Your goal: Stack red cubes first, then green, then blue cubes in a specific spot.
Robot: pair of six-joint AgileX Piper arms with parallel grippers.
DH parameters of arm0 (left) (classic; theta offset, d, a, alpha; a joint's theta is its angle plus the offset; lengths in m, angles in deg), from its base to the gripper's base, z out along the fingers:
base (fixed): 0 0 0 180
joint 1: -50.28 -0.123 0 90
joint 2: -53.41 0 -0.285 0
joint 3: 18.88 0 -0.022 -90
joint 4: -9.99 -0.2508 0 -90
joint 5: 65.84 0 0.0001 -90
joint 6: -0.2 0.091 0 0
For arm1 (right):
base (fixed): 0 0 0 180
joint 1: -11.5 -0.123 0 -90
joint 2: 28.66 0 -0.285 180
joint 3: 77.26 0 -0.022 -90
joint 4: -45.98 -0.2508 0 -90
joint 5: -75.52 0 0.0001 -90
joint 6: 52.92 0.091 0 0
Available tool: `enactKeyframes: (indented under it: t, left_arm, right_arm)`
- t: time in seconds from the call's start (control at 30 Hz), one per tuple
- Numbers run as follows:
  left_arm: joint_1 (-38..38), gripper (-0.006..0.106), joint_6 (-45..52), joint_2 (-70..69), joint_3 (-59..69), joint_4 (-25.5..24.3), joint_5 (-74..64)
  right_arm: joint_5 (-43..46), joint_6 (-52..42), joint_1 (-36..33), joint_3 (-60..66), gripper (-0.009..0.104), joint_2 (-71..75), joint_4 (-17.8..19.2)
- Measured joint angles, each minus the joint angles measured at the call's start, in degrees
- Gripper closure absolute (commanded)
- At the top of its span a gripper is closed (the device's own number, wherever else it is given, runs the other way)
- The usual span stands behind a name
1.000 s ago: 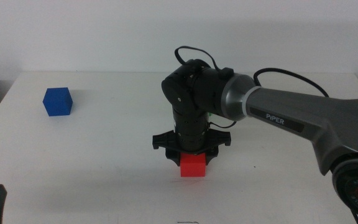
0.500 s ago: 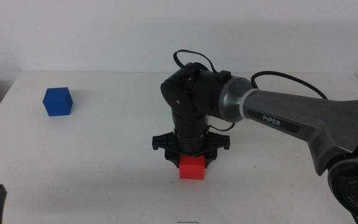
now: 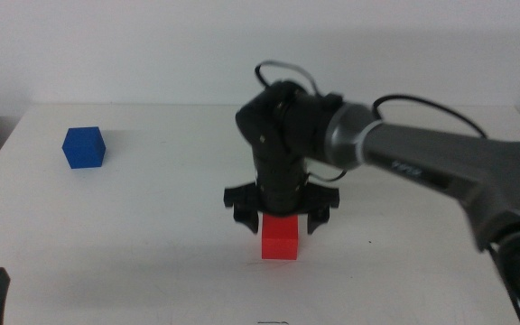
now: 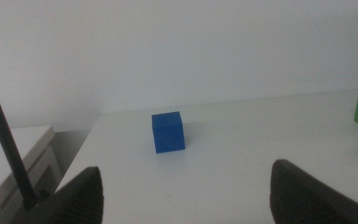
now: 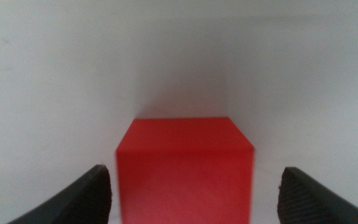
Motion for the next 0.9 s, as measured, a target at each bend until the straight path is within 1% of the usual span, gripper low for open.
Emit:
enactKeyframes:
  t: [0.17,0.3,0.4,0.5,0.73,0.9]
  left_arm:
    - [0.0,0.011,0.0,0.0,0.0,0.0,0.0]
    - [0.0,0.011,0.0,0.0,0.0,0.0,0.0]
    - [0.0,0.011,0.0,0.0,0.0,0.0,0.0]
    - [0.0,0.011,0.0,0.0,0.0,0.0,0.0]
    - [0.0,0.011,0.0,0.0,0.0,0.0,0.0]
    - [0.0,0.011,0.0,0.0,0.0,0.0,0.0]
  right_arm:
    - [-0.4,0.3,-0.2,0.0,0.001,5.5,0.8]
    - [-1.1,0.2,-0.2,-1.3,0.003,8.3,3.7]
    - [-1.4,-2.0,0.2,-5.4,0.004,8.3,4.9]
    - [-2.1,-4.8,1.5,-11.2,0.007,6.6,5.8]
    - [-2.9,-14.3,8.3,-26.2,0.011,-3.7,6.2]
    - [-1.5,-17.8,10.7,-31.9,0.011,-10.4,6.2]
